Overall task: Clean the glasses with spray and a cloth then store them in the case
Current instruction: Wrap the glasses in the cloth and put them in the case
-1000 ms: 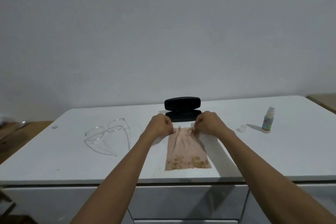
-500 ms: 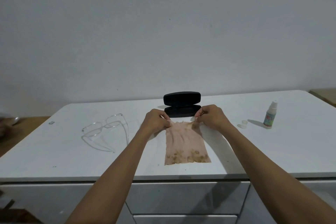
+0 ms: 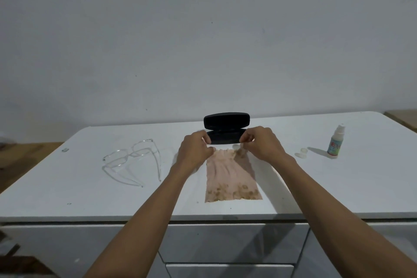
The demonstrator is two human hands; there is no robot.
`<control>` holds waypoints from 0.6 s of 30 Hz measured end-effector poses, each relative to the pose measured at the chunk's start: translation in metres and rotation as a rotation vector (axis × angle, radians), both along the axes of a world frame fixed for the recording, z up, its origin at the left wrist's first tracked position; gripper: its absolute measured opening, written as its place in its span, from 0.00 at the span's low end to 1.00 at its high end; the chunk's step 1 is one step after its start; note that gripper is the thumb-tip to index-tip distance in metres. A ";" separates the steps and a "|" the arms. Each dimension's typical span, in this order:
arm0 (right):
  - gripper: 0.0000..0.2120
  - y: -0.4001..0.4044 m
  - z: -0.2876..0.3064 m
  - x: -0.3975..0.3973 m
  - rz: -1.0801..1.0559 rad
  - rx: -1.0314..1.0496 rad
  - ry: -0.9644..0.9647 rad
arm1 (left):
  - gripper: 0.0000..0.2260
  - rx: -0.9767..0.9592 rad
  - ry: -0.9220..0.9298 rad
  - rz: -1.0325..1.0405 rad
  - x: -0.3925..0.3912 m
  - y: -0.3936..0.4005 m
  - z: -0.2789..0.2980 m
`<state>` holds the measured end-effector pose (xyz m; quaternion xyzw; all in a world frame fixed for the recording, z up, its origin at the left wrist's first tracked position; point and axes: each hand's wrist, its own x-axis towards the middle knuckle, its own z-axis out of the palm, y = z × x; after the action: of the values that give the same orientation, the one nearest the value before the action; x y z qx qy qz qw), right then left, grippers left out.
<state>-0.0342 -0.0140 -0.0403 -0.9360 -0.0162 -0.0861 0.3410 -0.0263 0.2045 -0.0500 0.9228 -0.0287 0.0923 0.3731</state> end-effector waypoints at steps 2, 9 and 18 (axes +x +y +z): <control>0.04 0.002 0.000 -0.002 0.096 -0.059 0.072 | 0.05 0.031 0.001 -0.125 -0.004 0.002 -0.001; 0.11 0.009 0.001 -0.011 0.127 -0.239 0.132 | 0.07 0.251 -0.059 -0.203 -0.010 0.005 -0.009; 0.09 0.040 0.013 -0.007 0.174 -0.244 -0.016 | 0.10 0.246 -0.190 -0.183 -0.018 0.039 0.005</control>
<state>-0.0416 0.0262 -0.0275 -0.9648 -0.1103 -0.0613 0.2309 -0.0439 0.2433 -0.0448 0.9422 -0.1585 0.1405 0.2598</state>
